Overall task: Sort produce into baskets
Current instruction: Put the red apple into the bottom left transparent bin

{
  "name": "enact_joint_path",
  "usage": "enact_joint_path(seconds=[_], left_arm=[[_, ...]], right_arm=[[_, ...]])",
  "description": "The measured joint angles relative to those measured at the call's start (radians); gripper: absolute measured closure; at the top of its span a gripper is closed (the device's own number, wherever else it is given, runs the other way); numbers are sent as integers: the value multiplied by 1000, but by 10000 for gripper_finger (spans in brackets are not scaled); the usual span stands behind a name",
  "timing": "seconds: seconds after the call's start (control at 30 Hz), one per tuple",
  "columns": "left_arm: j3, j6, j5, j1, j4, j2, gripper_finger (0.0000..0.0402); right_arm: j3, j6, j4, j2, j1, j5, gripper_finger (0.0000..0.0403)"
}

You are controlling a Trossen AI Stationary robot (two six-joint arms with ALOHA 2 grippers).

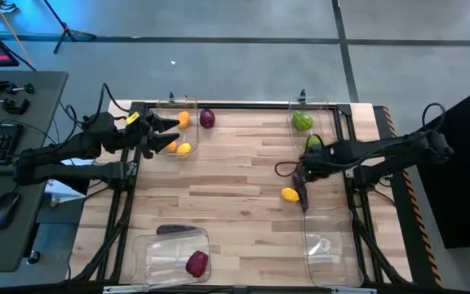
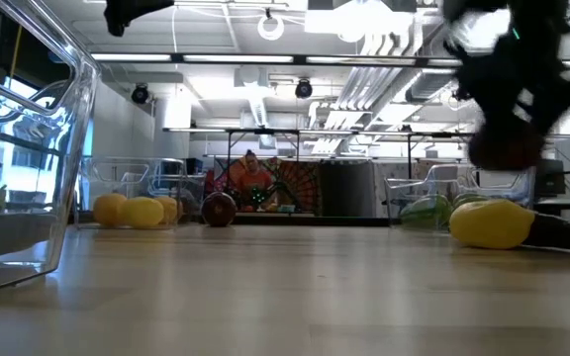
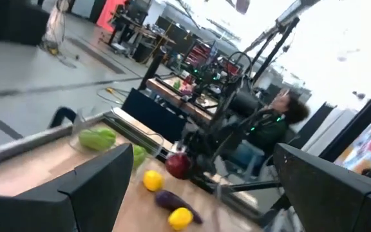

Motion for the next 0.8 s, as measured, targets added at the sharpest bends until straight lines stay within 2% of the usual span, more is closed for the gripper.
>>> enact_joint_path(seconds=[0.13,0.23,0.33,0.57,0.67,0.8], left_arm=[[0,-25,3,0,-17,0,39],[1,-81,20,0,-33,1,39],[1,-154,56,0,-26,0,39],[1,-236,64,0,-58,4,39],[1,-304,73,0,-67,11,39],[1,-286,78,0,-69,21,39]], right_arm=[[155,-192,246,5,24,85,140],[212,-389,476,50,28,69,140],[236,-515,642,139,27,-24,139],[308,-708,1031,438,70,-354,139],[402,-727,1054,570,94,-437,138],[566,-732,1042,730,137,-482,138]])
